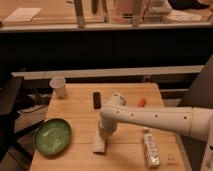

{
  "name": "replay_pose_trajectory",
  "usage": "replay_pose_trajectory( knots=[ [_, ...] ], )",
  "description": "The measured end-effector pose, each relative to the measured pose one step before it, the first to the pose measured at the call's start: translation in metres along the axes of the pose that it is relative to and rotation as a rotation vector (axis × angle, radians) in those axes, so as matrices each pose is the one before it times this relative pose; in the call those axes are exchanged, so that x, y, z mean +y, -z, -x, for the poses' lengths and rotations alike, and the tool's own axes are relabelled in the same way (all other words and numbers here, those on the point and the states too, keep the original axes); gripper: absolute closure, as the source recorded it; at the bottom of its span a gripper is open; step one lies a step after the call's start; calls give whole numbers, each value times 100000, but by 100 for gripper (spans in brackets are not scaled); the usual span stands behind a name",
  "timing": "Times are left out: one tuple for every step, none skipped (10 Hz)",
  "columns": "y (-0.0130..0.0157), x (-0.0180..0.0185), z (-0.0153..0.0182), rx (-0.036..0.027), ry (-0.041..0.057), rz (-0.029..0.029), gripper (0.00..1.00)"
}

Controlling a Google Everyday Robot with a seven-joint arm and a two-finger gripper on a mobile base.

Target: Wipe the white sponge on the table

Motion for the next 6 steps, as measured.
replay_pose_trajectory(
  knots=[
    [21, -75, -29, -72, 124, 117, 100],
    [2, -19, -2, -23, 43, 32, 100],
    [-5, 27, 14, -13, -47, -18, 100],
    [7, 61, 10, 18, -126, -71, 100],
    [-5, 16, -11, 8, 41, -44, 100],
    [16, 84, -12, 59, -26, -50, 100]
  ],
)
